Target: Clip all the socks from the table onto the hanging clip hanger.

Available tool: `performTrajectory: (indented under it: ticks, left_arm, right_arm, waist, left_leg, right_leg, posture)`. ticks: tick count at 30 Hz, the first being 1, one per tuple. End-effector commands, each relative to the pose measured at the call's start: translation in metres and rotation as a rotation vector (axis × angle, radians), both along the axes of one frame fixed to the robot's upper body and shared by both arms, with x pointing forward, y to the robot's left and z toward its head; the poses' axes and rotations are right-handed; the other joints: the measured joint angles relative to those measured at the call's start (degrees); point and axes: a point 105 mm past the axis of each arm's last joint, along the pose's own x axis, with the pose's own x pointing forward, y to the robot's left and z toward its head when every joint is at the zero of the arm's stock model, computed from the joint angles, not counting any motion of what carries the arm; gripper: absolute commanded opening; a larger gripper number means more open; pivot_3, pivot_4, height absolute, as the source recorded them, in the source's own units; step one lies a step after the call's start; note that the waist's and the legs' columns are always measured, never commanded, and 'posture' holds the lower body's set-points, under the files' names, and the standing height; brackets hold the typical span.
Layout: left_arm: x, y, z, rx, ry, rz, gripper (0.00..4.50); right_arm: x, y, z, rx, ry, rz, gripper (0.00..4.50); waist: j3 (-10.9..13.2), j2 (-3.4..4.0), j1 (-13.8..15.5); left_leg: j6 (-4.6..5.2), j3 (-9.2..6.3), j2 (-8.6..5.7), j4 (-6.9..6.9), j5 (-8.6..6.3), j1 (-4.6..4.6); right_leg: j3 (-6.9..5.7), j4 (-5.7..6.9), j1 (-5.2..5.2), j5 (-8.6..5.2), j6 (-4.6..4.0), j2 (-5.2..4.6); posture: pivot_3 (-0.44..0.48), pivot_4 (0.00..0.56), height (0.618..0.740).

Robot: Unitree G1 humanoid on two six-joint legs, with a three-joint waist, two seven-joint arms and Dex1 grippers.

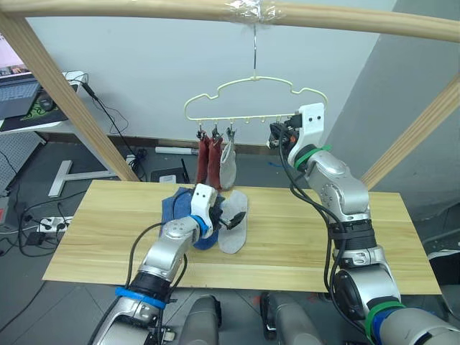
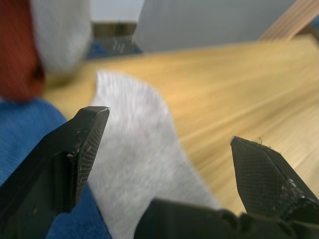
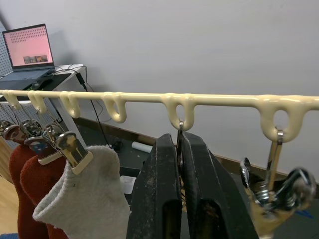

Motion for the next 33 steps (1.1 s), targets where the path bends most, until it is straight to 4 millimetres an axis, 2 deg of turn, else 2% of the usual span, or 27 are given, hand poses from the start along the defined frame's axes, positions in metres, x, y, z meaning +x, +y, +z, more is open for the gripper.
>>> performTrajectory:
  ticks: [1,6,9,13,22,25,27,29,31,33]
  left_arm:
    - [0.006,-0.003,-0.006,0.092,-0.06,-0.044,4.5]
    - [0.013,-0.004,-0.016,0.104,-0.053,-0.046,4.5]
    - [0.014,-0.013,-0.024,0.139,-0.048,-0.089,3.92]
    - [0.012,-0.02,-0.031,0.193,-0.047,-0.157,2.67]
    - [-0.003,-0.016,-0.042,0.23,-0.019,-0.237,0.13]
    - [-0.001,-0.02,-0.033,0.196,-0.07,-0.221,0.02]
    - [0.005,-0.026,-0.014,0.099,-0.118,-0.179,0.02]
    - [0.006,-0.034,0.007,-0.02,-0.165,-0.175,0.02]
    - [0.001,-0.04,0.019,-0.061,-0.199,-0.204,0.02]
    - [-0.006,-0.046,0.032,-0.104,-0.241,-0.24,0.02]
  right_arm:
    - [-0.005,-0.001,0.011,0.007,-0.038,-0.002,0.01]
    - [-0.005,-0.002,0.01,0.008,-0.034,-0.01,0.01]
    - [-0.005,0.0,0.009,0.008,-0.028,-0.007,0.0]
    - [-0.005,0.0,0.007,0.015,-0.013,-0.01,0.0]
    - [-0.004,-0.001,0.006,0.01,-0.005,-0.013,0.0]
    - [-0.003,-0.002,0.007,0.012,-0.006,-0.01,0.0]
    - [-0.001,-0.005,0.009,0.036,0.011,-0.008,0.0]
    - [0.003,-0.012,0.01,0.148,0.089,-0.022,0.0]
    - [0.007,-0.02,0.01,0.249,0.182,-0.027,0.0]
    - [0.008,-0.025,0.011,0.274,0.231,-0.01,0.0]
  waist:
    - [0.0,0.0,-0.02]
    - [0.0,0.0,-0.05]
    - [0.0,0.0,-0.05]
    - [0.0,-0.01,-0.08]
    - [-0.01,-0.01,-0.17]
    - [-0.01,-0.01,-0.16]
    - [-0.01,-0.01,-0.16]
    - [-0.01,-0.01,-0.07]
    - [-0.01,-0.01,-0.05]
    - [-0.01,-0.01,-0.03]
  left_leg:
    - [0.0,0.0,0.0,0.01,0.0,0.0]
    - [0.0,0.11,0.0,0.01,0.0,0.0]
    - [0.0,0.17,-0.05,0.02,0.0,-0.04]
    - [0.01,0.29,-0.07,0.03,0.0,-0.03]
    - [0.01,0.26,-0.03,0.04,0.0,0.02]
    - [0.01,0.27,-0.03,0.04,0.0,0.02]
    - [0.01,0.26,-0.03,0.05,0.0,0.01]
    - [0.01,0.27,-0.02,0.04,0.0,-0.01]
    - [0.01,0.2,-0.01,0.09,0.0,-0.06]
    - [0.01,0.17,-0.01,0.09,0.0,-0.05]
  right_leg:
    - [-0.02,0.01,0.0,0.0,0.0,0.01]
    - [-0.01,0.0,0.0,0.0,0.01,0.05]
    - [-0.01,-0.02,0.0,0.01,0.03,0.05]
    - [-0.02,-0.03,0.01,0.02,0.06,0.04]
    - [-0.02,0.01,0.02,0.02,0.06,0.07]
    - [-0.01,0.01,0.02,0.02,0.06,0.07]
    - [-0.01,0.0,0.02,0.02,0.06,0.07]
    - [0.0,0.0,0.01,0.02,0.06,0.05]
    - [0.02,0.0,0.01,0.03,0.05,0.03]
    - [0.02,0.01,0.04,0.04,0.03,0.01]
  posture:
    - [-0.031,0.229,0.74]
    - [-0.041,0.223,0.74]
    - [-0.043,0.225,0.74]
    - [-0.045,0.228,0.74]
    - [-0.039,0.228,0.74]
    - [-0.039,0.228,0.74]
    - [-0.039,0.228,0.74]
    - [-0.044,0.229,0.74]
    - [-0.044,0.229,0.74]
    - [-0.053,0.226,0.74]
